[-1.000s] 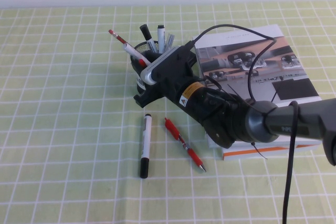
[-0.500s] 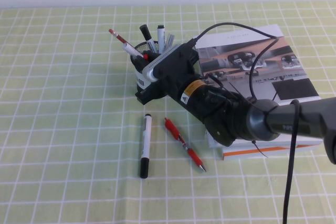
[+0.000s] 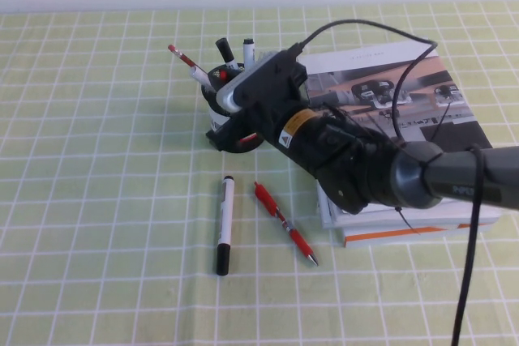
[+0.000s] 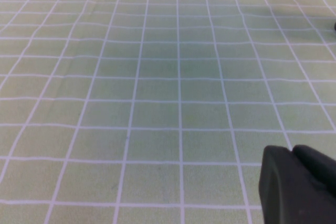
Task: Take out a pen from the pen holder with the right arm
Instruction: 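Take a marker out of the pen holder and lay it on the table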
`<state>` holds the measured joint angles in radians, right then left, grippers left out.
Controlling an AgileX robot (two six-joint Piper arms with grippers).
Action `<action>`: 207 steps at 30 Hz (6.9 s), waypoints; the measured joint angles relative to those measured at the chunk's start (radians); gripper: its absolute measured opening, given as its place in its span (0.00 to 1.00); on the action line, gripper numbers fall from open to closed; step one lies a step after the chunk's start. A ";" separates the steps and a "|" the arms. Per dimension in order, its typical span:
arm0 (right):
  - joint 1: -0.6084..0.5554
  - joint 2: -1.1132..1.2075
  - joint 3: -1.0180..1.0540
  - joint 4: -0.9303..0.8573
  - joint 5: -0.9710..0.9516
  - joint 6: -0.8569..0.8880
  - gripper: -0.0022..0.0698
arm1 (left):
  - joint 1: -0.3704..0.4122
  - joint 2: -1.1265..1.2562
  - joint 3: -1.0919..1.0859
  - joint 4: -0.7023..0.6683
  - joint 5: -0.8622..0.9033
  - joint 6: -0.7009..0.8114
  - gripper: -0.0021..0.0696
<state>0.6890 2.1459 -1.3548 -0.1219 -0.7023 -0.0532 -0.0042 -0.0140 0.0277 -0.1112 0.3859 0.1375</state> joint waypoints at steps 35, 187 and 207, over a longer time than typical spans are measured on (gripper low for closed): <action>0.008 -0.620 -0.017 0.223 1.434 0.045 0.09 | 0.000 0.000 0.000 0.000 0.000 0.000 0.02; -0.578 -2.154 1.382 0.178 1.053 0.085 0.01 | 0.000 0.000 0.000 0.000 0.000 0.000 0.02; -0.578 -2.154 1.382 0.178 1.075 0.085 0.01 | 0.000 0.000 0.000 0.000 0.000 0.000 0.02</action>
<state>0.1105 -0.0083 0.0273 0.0562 0.3729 0.0321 -0.0042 -0.0140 0.0277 -0.1112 0.3855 0.1375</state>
